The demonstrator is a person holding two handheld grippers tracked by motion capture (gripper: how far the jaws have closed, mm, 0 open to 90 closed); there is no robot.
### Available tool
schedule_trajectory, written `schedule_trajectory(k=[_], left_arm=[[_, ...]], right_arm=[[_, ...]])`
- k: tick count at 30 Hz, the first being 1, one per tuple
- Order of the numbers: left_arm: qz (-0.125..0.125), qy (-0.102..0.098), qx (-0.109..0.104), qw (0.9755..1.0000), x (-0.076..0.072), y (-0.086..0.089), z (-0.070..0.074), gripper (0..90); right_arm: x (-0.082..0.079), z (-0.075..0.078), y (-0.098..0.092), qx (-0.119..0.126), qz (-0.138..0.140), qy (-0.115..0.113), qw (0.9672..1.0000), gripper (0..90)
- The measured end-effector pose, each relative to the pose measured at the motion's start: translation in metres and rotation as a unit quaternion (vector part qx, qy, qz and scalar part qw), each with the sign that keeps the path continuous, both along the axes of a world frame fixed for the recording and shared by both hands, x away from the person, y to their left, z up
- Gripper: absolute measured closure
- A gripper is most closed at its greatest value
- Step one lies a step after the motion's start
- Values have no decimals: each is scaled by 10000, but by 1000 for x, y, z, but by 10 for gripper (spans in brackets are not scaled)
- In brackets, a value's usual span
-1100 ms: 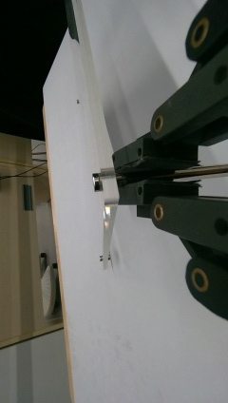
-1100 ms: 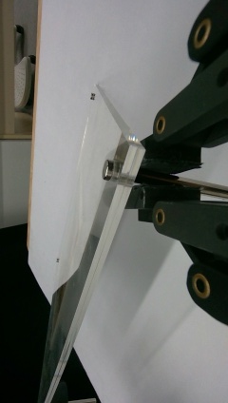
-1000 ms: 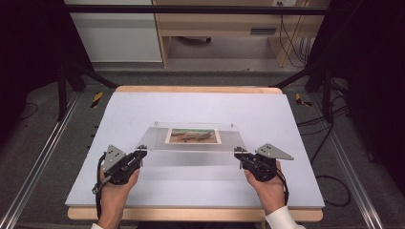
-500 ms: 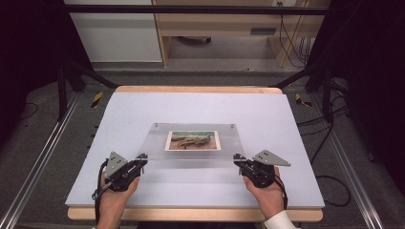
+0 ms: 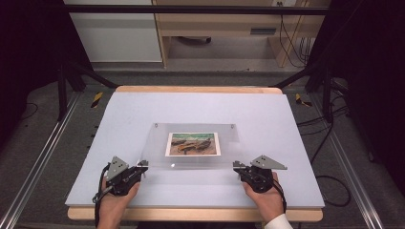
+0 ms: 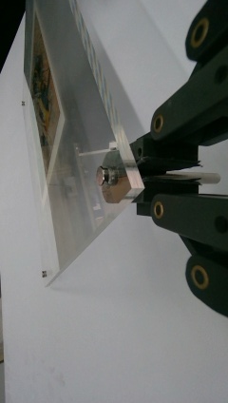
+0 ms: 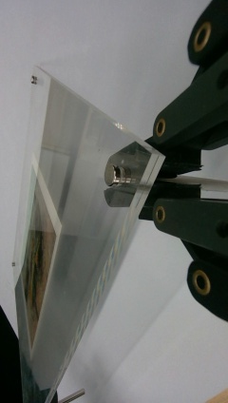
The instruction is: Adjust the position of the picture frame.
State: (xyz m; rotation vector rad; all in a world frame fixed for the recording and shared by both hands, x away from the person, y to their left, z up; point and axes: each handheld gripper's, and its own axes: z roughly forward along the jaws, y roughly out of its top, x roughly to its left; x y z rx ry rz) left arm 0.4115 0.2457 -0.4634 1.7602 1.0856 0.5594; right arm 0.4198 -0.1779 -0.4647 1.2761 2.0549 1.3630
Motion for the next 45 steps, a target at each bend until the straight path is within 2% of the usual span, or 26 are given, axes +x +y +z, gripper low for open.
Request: schedule_trajectory(k=[16,38,45], left_arm=[[43,111,89,9999,2,1,-4,840],[-6,372,297,9989,3,0,-11,839],[-21,350,333,9988,3,-1,-12,827]], right_arm=[[-1,-5,2,-91,66,118,9999,847],[0,-12,3,-250,152,343,9990,845],[1,-12,3,-228,170,395,9988,831]])
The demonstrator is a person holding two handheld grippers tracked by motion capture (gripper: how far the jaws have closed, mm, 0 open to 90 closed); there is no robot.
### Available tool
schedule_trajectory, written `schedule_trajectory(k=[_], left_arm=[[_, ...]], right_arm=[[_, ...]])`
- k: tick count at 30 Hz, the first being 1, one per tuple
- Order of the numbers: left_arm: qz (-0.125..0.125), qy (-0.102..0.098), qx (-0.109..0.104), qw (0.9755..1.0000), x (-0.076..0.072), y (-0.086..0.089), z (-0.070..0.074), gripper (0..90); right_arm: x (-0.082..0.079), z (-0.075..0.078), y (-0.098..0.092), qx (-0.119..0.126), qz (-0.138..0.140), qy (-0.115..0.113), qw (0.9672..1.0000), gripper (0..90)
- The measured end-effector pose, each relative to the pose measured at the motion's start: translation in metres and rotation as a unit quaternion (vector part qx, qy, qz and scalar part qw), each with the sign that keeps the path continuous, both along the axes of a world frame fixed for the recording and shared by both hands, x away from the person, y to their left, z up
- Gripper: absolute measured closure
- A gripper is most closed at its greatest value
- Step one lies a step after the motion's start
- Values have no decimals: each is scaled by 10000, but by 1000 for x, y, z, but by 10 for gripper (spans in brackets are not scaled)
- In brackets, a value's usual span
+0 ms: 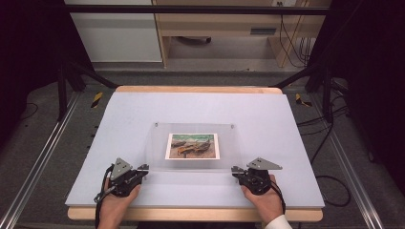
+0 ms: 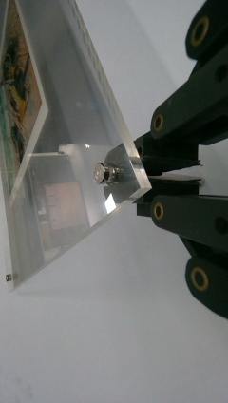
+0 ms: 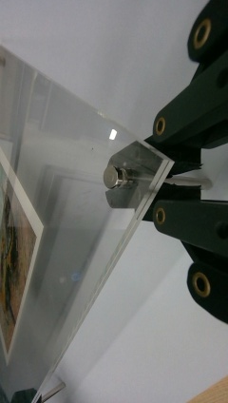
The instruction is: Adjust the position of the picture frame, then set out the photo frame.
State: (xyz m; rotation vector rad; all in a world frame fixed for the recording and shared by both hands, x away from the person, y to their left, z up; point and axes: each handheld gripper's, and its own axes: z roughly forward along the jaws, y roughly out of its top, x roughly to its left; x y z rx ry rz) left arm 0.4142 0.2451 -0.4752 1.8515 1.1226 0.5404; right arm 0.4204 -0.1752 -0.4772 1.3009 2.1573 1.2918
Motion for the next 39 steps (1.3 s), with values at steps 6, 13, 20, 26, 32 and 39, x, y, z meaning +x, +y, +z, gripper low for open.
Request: schedule_trajectory(k=[6,13,20,26,32,39], left_arm=[[34,-116,80,9999,-3,3,2,656],[-49,31,192,9998,-7,11,2,425],[-127,110,1,9999,-16,34,12,149],[-185,-149,-94,9997,-16,46,31,96],[-354,-181,-209,9990,-4,46,52,78],[-593,-153,-87,9981,20,31,68,94]], right_arm=[[-2,1,-6,-30,-89,35,10000,673],[-9,4,-14,-79,-36,-31,10000,421],[-24,15,-25,-215,10,-203,9996,194],[-23,30,-31,-156,36,-386,9991,132],[-13,44,-30,-49,160,-428,9989,142],[11,64,-18,-57,314,-226,9992,198]])
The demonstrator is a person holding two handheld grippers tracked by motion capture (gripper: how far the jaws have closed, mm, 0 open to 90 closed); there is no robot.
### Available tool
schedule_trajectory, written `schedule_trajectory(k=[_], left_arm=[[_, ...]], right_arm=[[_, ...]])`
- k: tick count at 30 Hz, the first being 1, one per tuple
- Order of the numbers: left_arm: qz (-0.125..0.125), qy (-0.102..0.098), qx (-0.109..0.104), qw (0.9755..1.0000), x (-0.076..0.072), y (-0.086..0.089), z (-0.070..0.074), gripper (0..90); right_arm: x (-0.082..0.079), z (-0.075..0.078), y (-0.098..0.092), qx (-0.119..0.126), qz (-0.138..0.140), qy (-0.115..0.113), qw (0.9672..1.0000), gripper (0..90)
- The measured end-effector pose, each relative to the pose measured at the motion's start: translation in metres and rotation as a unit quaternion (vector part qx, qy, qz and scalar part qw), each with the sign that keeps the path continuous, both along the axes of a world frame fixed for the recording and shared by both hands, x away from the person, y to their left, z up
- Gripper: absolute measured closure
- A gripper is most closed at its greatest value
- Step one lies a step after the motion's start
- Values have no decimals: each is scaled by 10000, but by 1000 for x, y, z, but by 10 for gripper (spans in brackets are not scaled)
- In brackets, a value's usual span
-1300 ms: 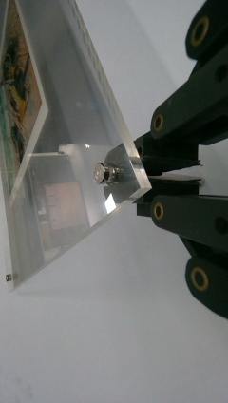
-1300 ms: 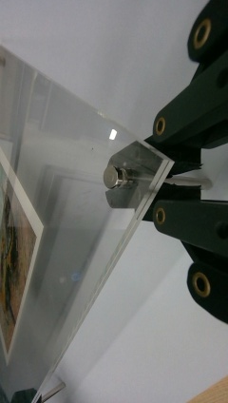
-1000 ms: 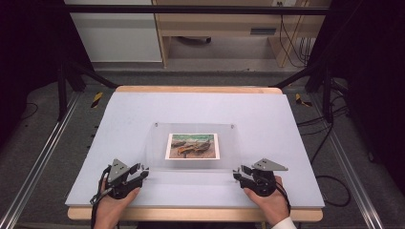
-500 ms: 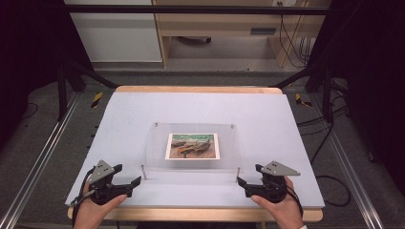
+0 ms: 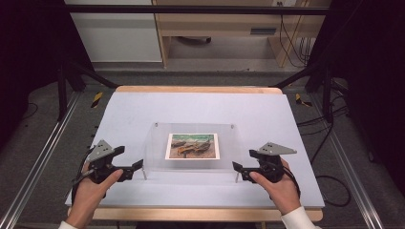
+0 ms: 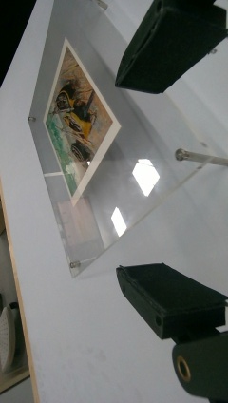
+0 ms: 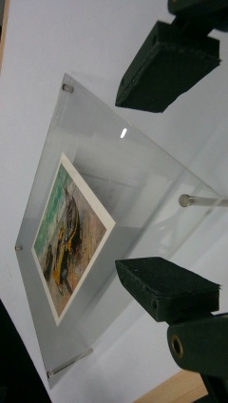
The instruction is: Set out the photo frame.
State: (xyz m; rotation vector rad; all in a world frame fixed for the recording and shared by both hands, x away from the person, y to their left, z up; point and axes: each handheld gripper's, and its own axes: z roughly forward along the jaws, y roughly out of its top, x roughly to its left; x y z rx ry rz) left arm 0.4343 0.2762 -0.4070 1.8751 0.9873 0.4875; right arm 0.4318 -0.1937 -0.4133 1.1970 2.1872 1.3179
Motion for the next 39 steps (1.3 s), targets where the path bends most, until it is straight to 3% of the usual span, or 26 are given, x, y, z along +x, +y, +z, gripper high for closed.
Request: schedule_trajectory(k=[10,20,23,30,39], left_arm=[[-23,112,28,9999,15,-13,-9,160],[-56,145,-70,9999,13,-13,-12,181],[-20,97,-147,9998,12,-12,-10,180],[36,9,-114,9999,10,-10,-12,142],[44,279,-165,9995,11,-5,-18,135]], right_arm=[[21,-11,5,31,41,396,9992,287],[19,-22,5,186,137,692,9973,294],[19,-23,5,204,149,705,9972,291],[18,-27,6,247,186,847,9959,259],[20,-30,3,445,253,1094,9927,228]])
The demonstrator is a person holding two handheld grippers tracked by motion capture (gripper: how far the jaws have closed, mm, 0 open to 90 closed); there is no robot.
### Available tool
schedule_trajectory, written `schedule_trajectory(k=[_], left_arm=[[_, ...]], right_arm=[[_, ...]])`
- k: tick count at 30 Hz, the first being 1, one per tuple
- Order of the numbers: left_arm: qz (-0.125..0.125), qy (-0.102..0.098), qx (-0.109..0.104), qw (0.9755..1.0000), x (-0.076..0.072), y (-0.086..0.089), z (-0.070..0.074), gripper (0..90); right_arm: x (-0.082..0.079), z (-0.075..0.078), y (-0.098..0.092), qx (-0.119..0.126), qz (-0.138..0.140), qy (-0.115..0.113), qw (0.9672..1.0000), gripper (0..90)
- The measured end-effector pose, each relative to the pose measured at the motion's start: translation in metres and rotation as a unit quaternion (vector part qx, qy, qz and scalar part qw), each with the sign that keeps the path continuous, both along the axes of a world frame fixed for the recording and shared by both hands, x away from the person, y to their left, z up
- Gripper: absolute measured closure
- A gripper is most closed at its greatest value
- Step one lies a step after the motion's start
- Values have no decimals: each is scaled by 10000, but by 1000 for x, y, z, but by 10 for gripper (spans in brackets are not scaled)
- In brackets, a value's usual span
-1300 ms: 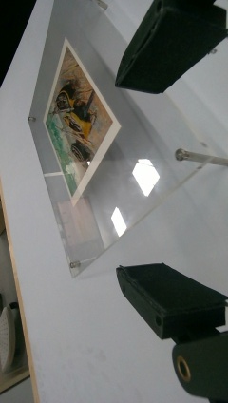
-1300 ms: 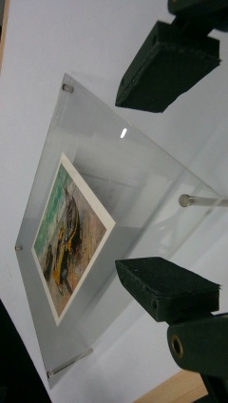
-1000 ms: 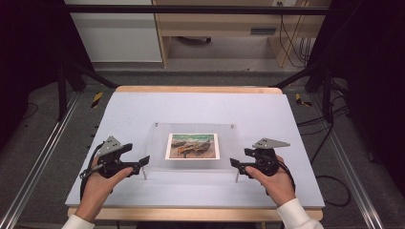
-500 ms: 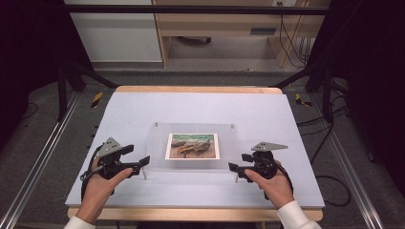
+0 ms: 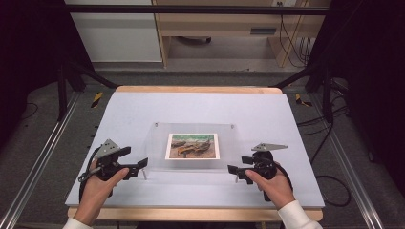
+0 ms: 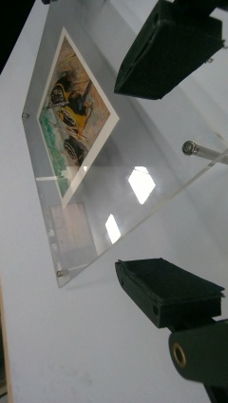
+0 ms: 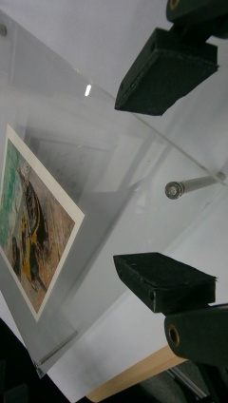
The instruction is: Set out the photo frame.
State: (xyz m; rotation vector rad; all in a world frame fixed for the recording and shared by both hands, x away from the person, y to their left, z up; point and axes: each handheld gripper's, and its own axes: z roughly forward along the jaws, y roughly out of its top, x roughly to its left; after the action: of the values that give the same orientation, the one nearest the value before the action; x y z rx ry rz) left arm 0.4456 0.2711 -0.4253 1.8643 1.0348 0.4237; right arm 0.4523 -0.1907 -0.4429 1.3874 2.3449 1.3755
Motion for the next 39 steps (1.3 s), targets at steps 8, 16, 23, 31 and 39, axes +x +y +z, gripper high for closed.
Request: schedule_trajectory(k=[8,16,23,31,39], left_arm=[[-52,343,-127,9993,4,0,-9,168],[-124,584,-223,9980,7,-3,-16,179],[-184,805,-329,9960,9,-3,-19,182],[-217,952,-434,9943,10,-5,-20,179],[-289,1024,-469,9932,11,-10,-20,180]], right_arm=[[1,-1,0,12,6,15,10000,219],[2,-2,0,35,-6,51,10000,201],[3,-3,0,71,-15,76,9999,192],[4,-3,0,87,-28,121,9999,187],[4,-3,1,83,-46,137,9999,184]])
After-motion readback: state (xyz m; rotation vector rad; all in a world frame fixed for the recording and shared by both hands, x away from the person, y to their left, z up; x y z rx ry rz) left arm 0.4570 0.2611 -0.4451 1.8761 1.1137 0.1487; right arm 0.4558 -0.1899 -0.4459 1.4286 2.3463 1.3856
